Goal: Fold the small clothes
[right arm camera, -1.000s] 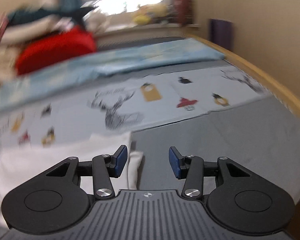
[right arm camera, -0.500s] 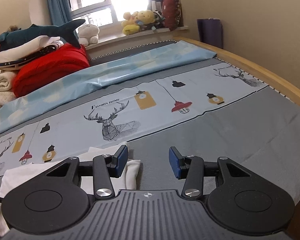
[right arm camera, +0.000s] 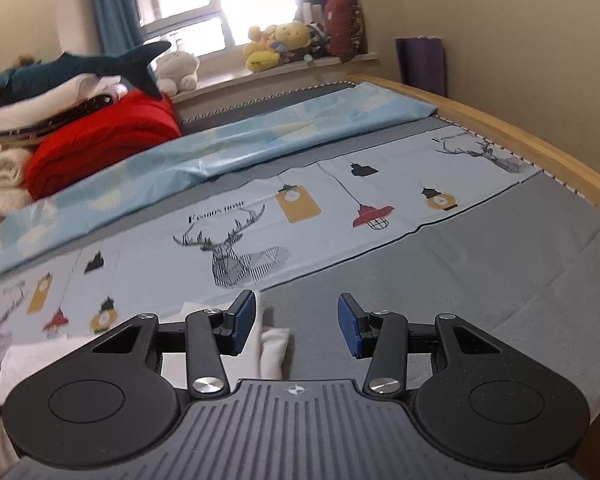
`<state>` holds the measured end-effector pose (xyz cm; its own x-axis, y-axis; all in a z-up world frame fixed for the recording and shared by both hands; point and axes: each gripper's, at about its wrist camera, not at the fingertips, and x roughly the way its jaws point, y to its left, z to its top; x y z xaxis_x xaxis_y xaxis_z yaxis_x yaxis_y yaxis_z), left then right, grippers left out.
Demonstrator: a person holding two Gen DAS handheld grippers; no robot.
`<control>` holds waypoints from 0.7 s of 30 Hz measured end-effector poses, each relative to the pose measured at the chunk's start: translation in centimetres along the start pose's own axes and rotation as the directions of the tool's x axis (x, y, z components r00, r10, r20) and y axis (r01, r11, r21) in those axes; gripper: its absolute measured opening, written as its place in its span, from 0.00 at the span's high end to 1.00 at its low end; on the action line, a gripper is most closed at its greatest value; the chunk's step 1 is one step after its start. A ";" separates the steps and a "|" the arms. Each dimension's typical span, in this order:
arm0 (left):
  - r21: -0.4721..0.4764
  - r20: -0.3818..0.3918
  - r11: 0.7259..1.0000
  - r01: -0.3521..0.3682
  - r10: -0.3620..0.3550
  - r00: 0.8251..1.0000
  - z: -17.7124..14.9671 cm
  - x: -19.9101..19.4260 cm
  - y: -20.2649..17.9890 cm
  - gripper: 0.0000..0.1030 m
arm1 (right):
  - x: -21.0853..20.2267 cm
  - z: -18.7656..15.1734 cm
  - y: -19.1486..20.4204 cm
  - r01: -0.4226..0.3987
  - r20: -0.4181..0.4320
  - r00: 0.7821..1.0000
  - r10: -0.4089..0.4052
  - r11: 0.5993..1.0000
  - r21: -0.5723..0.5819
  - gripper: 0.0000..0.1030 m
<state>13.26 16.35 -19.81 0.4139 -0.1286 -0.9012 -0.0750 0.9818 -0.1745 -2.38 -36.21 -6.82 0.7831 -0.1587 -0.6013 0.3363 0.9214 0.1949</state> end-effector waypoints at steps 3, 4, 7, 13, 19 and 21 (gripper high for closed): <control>-0.063 -0.042 0.998 0.027 -0.030 0.999 0.2 -0.4 2.3 0.84 | 0.2 0.0 0.8 -0.004 0.001 1.000 0.004 0.999 0.036 0.54; -0.083 -0.057 0.996 0.041 -0.046 0.997 0.2 -0.4 3.0 0.76 | 0.4 -0.1 1.1 -0.007 -0.002 1.000 0.007 0.999 0.038 0.54; -0.118 -0.088 0.993 0.015 -0.025 0.996 0.3 -0.2 5.0 0.51 | 0.7 -0.3 2.6 -0.016 -0.012 1.000 0.016 1.000 0.015 0.54; -0.124 -0.163 0.988 0.093 -0.113 0.980 0.1 1.2 4.9 0.61 | 1.2 -0.7 4.9 -0.024 -0.024 0.999 0.023 0.997 -0.068 0.54; -0.033 -0.145 0.997 0.063 -0.067 0.987 0.2 1.7 3.2 0.80 | 1.2 -0.5 4.5 -0.004 -0.029 1.000 0.002 0.999 -0.054 0.54; -0.027 -0.138 0.998 0.063 -0.066 0.988 0.2 1.5 3.2 0.83 | 1.2 -0.5 4.1 0.000 -0.027 1.000 -0.002 0.999 -0.050 0.54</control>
<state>13.80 19.32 -21.62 0.2891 -0.2113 -0.9337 -0.0729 0.9676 -0.2416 -0.35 -32.42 -7.08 0.7680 -0.1506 -0.6225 0.3102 0.9378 0.1558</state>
